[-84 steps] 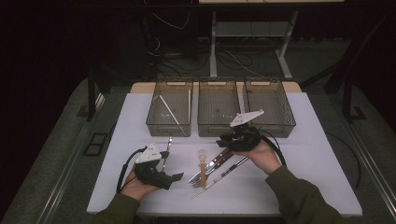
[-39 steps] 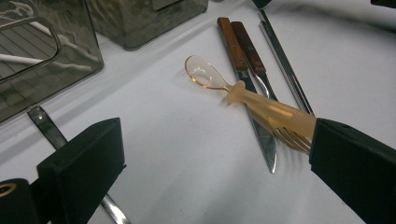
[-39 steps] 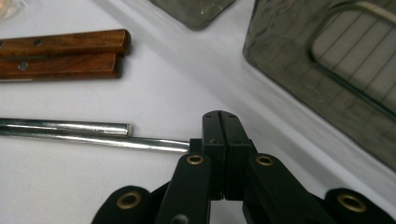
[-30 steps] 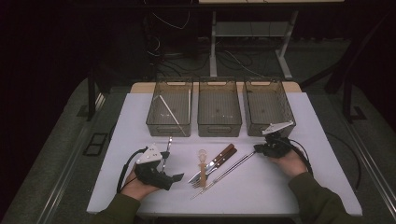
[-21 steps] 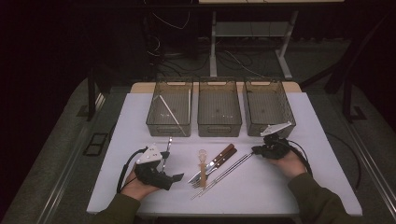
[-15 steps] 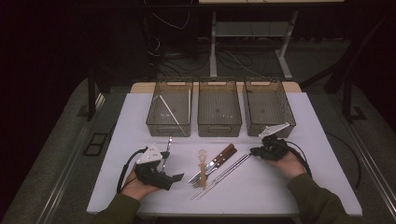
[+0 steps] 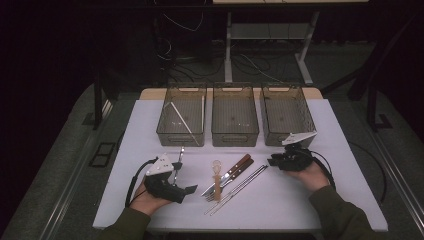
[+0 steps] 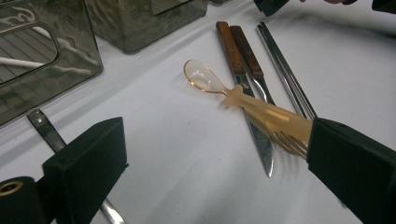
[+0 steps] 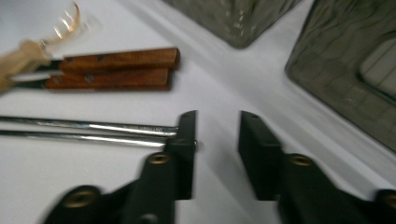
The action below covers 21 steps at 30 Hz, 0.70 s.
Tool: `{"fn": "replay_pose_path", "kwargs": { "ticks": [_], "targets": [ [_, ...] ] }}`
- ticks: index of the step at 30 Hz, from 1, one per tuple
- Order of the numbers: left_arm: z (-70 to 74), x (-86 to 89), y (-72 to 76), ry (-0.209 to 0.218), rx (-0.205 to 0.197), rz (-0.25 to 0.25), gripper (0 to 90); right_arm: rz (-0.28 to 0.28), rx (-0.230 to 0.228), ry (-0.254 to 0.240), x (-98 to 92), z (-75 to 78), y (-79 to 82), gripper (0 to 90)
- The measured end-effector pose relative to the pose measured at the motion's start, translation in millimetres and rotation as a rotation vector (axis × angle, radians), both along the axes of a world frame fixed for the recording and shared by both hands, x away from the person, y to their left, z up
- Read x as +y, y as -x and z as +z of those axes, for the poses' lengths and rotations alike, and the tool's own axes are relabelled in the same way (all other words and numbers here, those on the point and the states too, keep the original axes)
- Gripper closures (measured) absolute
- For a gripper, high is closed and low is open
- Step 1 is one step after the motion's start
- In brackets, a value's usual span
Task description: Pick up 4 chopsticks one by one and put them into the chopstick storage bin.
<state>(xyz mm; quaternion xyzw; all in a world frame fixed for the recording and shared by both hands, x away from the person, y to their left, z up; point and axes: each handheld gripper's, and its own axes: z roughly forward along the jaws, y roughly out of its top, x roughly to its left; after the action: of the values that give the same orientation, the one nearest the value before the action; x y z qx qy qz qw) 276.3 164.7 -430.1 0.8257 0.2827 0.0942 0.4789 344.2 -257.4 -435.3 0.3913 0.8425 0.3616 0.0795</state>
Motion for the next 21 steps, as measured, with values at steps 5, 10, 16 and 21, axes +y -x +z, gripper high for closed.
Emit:
{"fn": "replay_pose_path", "kwargs": {
  "ticks": [5, 10, 16, 21],
  "targets": [
    [5.4, -10.0, 3.1, 0.004, 0.004, -0.019, 11.7, -0.014, -0.037, -0.067, -11.7, 2.9, 12.4, 41.3],
    [9.4, -27.3, 4.7, 0.003, 0.018, -0.049, 18.8, -0.034, -0.067, -0.089, -16.6, -0.4, 32.1, 29.6],
    [15.4, -47.0, 5.6, 0.006, 0.021, -0.076, 30.0, -0.027, -0.107, -0.136, -20.7, -4.8, 51.4, 18.9],
    [18.0, -64.7, 4.7, 0.007, 0.041, -0.083, 40.6, 0.000, -0.158, -0.121, -21.5, -5.7, 67.2, 16.7]
  ]
}}
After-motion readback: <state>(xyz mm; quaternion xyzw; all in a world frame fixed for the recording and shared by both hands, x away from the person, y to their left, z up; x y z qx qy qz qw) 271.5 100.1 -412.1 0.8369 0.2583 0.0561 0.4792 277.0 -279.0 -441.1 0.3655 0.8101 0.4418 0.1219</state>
